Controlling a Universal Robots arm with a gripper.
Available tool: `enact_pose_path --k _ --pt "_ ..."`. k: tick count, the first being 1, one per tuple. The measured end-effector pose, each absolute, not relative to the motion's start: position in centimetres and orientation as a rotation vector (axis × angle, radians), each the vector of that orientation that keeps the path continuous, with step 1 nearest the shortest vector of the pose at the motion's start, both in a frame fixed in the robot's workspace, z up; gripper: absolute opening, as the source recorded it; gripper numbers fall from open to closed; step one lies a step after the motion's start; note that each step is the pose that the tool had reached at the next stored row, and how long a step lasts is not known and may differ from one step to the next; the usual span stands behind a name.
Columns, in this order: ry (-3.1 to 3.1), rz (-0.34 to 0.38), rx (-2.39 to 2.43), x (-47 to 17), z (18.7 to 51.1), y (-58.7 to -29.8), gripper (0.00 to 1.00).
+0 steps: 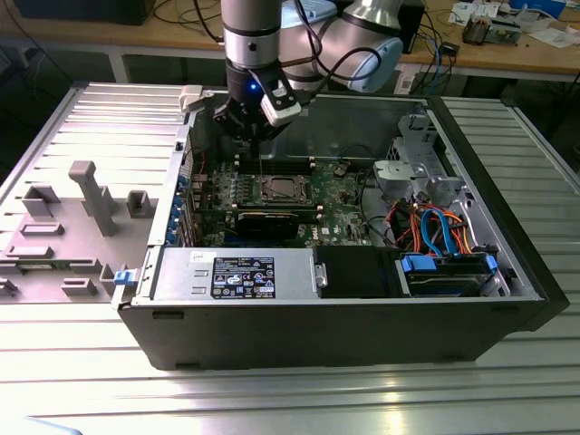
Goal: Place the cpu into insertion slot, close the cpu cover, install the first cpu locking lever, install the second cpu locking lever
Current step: 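Install the first cpu locking lever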
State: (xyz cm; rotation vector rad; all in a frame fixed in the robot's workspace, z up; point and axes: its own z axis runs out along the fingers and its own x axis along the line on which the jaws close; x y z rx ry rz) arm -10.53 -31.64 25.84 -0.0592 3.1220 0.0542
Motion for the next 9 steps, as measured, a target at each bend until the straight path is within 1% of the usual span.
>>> enact_pose_path --k 9 --pt "3.122 0.054 -0.057 -9.1 25.8 -31.6 0.11"
